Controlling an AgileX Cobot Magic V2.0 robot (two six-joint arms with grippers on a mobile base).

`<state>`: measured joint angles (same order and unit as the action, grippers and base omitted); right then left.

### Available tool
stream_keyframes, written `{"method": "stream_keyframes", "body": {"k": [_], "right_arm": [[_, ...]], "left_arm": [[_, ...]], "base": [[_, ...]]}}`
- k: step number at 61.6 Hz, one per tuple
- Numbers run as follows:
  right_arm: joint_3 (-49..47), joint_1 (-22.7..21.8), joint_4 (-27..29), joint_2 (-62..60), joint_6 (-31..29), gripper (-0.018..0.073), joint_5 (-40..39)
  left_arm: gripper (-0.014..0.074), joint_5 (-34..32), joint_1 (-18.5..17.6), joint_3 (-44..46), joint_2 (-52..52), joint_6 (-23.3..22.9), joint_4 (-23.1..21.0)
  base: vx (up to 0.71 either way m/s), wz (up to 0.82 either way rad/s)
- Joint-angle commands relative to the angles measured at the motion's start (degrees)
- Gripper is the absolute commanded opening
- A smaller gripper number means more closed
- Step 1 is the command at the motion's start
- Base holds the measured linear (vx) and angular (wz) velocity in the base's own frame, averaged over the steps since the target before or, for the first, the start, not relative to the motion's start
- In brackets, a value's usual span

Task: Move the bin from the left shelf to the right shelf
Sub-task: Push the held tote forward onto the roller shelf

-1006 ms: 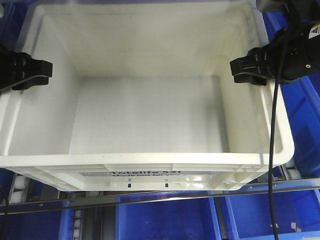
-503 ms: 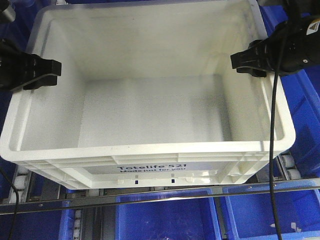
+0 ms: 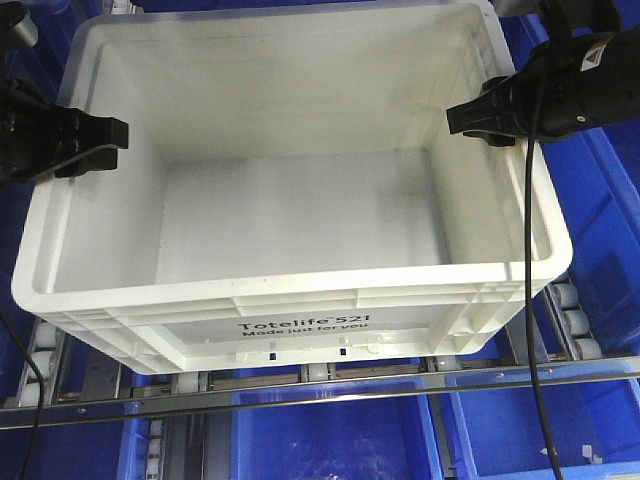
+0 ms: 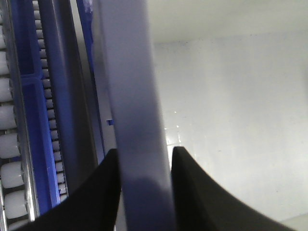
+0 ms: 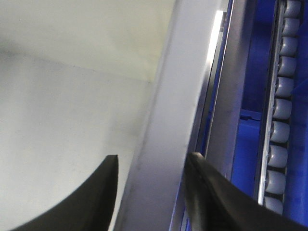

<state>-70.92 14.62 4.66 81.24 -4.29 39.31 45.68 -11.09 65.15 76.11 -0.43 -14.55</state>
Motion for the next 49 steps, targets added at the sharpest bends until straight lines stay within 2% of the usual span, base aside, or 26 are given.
{"method": "stream_keyframes", "body": {"k": [1,18,49], "right_arm": [[-2.1,-1.2,-2.4,-1.6,-0.1,-0.0004,-9.3],[-2.1,-3.7,-2.8,-1.2,0.1,-0.0004,-10.4],[-2.1,-3.7,-3.0,2.4,-0.2,-0.0004,-12.0]], "left_arm": [[-0.0005,-5.3,-0.5,2.3,-2.3,2.8,-4.2],[-0.0005,-7.3,-0.5,2.3,-0.3,2.8,-4.2],[-0.0005,-10.6,-0.5,2.3,1.6,3.0,-4.0]], "base": [[0.0,0.0],[0.0,0.0],[0.0,0.0]]}}
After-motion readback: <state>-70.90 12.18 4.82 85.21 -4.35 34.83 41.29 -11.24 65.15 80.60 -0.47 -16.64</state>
